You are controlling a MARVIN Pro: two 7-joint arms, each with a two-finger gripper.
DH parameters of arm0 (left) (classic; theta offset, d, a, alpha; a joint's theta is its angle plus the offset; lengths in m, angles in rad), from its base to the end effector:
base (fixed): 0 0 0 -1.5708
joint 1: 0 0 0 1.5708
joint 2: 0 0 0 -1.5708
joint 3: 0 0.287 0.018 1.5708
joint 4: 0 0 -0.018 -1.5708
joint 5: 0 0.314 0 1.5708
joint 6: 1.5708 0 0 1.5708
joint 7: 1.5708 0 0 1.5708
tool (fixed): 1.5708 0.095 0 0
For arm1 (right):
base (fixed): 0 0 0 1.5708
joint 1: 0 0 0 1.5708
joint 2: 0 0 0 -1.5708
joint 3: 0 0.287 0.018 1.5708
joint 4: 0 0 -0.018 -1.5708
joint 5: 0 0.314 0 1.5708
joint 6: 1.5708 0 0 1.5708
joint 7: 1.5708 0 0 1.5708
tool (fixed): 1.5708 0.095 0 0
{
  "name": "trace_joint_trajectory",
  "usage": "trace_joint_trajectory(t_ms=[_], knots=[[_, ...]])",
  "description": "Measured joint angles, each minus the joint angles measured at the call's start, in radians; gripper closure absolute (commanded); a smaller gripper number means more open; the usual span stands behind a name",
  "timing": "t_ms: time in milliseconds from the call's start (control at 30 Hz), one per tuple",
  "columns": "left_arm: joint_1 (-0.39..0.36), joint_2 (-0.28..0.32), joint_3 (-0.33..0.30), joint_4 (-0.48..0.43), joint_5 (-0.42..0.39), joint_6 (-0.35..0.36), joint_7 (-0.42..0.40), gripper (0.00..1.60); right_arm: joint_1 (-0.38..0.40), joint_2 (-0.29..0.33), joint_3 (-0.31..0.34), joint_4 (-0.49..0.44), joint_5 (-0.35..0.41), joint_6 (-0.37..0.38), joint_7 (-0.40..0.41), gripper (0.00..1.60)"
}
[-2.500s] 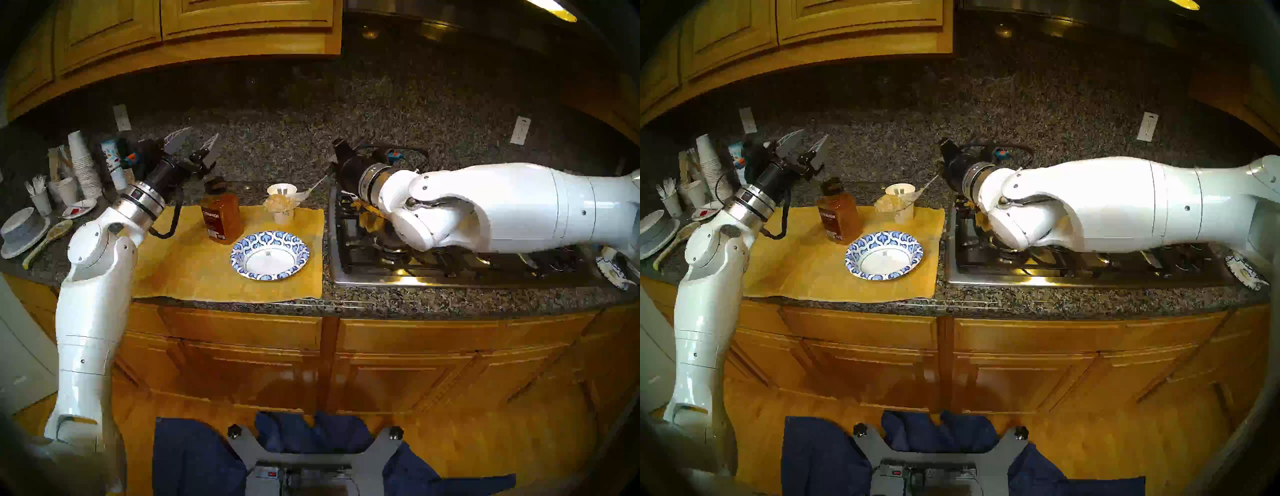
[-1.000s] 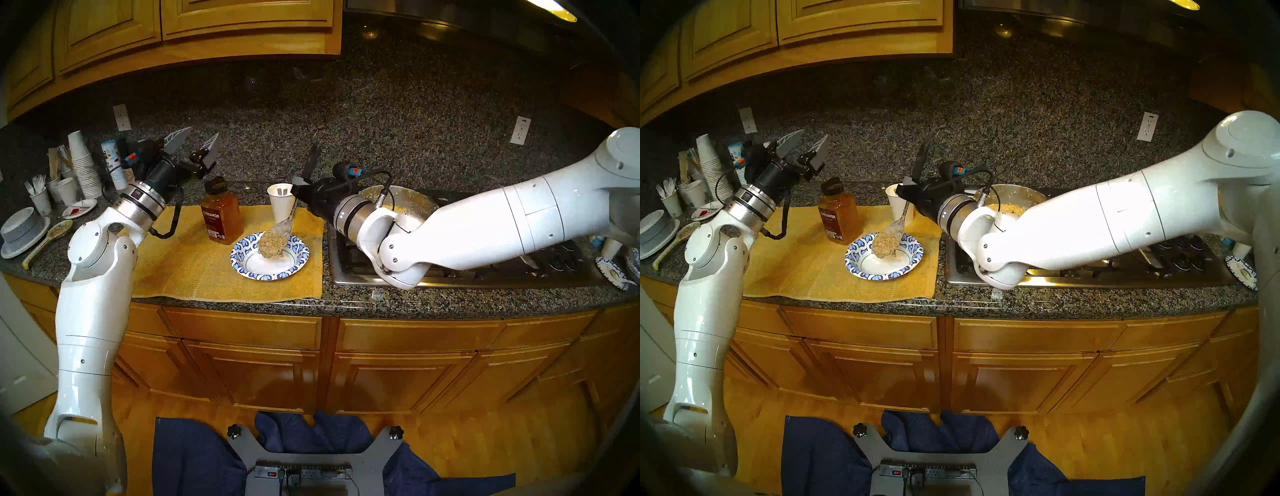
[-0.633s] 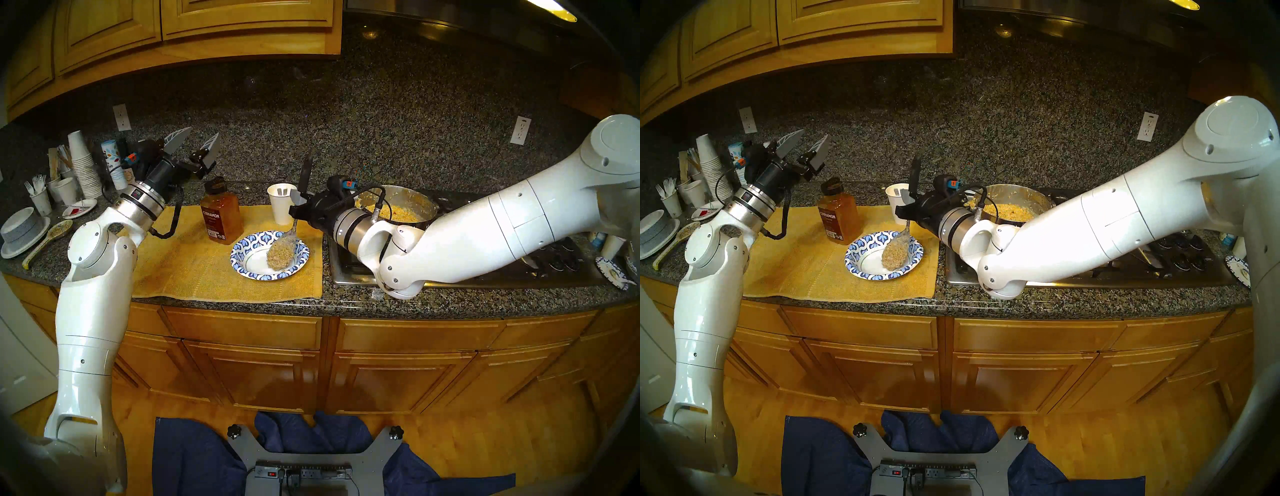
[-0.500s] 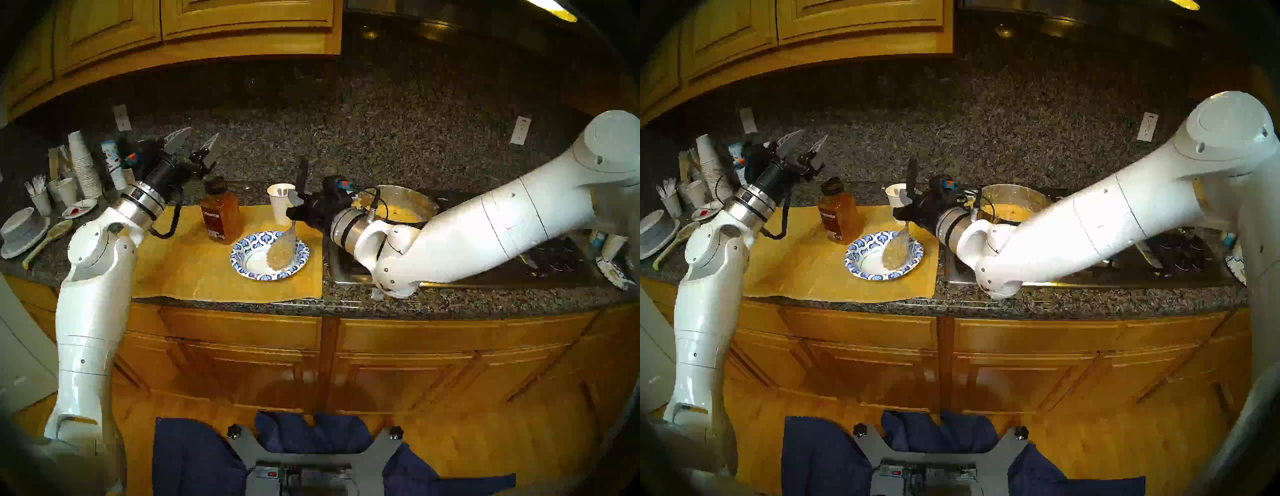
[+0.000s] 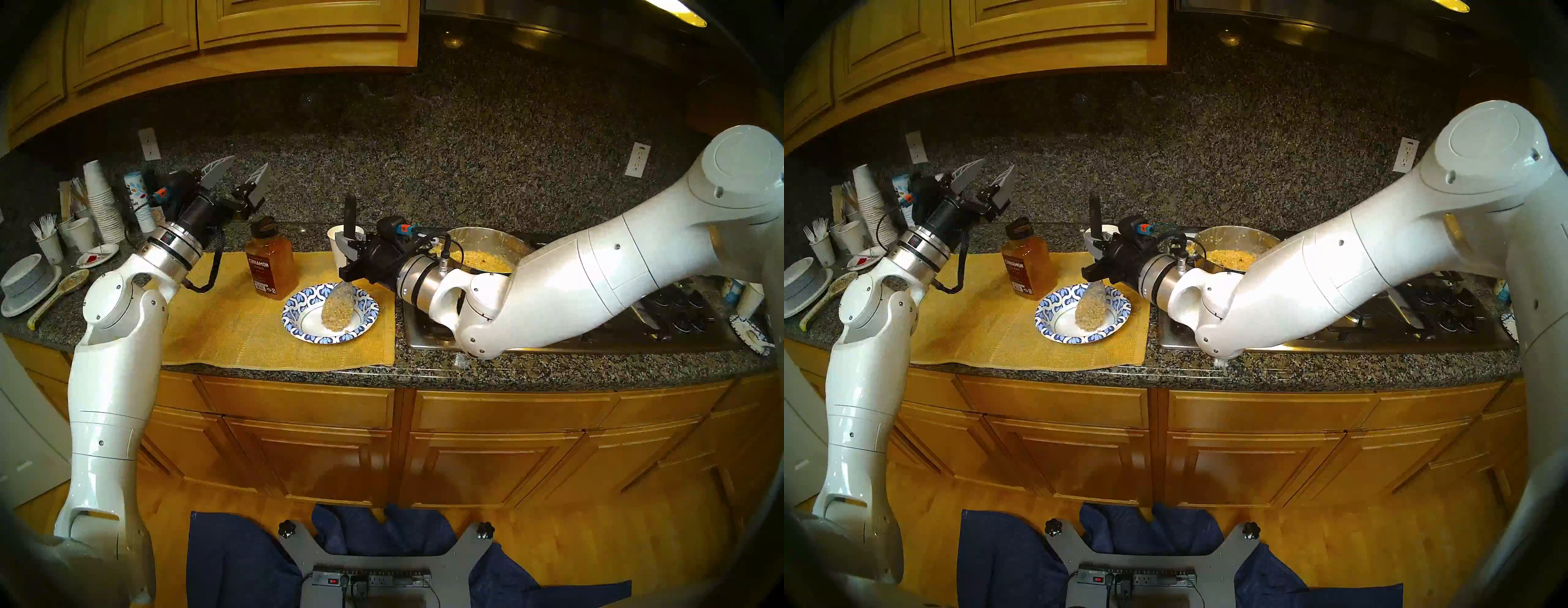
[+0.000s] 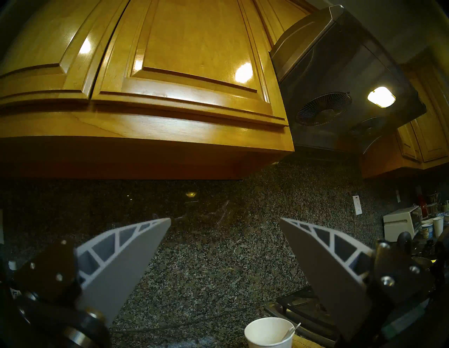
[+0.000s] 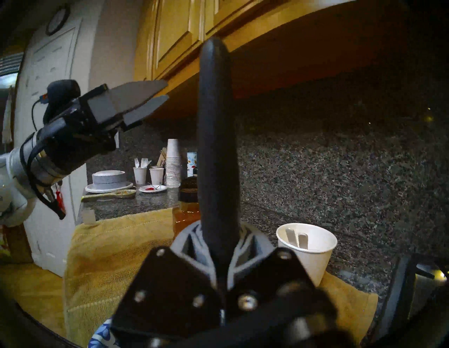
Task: Scoop oatmeal into bowl, add cinnamon, and put a spoon inside bowl
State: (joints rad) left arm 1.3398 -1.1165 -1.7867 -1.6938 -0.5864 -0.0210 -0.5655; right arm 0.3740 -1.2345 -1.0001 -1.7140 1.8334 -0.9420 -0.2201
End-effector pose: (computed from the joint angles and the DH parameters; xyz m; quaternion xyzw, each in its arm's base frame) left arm 0.4384 0.1418 -0.0854 0.5002 -0.1541 0.8384 0.1518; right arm 0.4452 0.1565 -0.1398 -0.6013 -0.3062 -0.6753 0.2977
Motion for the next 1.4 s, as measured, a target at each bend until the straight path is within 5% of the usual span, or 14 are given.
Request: trace_joint_trajectory(t_ms=[500,1000,1400], knots=[[0.000,0.000,0.000,0.000,0.000,0.000,0.000,0.00,0.012,0.004,-0.038,0.017,-0.358,-0.007,-0.145,1.60],[0.000,0.000,0.000,0.000,0.000,0.000,0.000,0.00,0.036,0.036,-0.033,0.020,-0.591,-0.007,-0.294,1.60],[0.000,0.001,0.000,0.000,0.000,0.000,0.000,0.00,0.005,0.053,-0.037,-0.006,-0.872,0.000,-0.475,1.60]])
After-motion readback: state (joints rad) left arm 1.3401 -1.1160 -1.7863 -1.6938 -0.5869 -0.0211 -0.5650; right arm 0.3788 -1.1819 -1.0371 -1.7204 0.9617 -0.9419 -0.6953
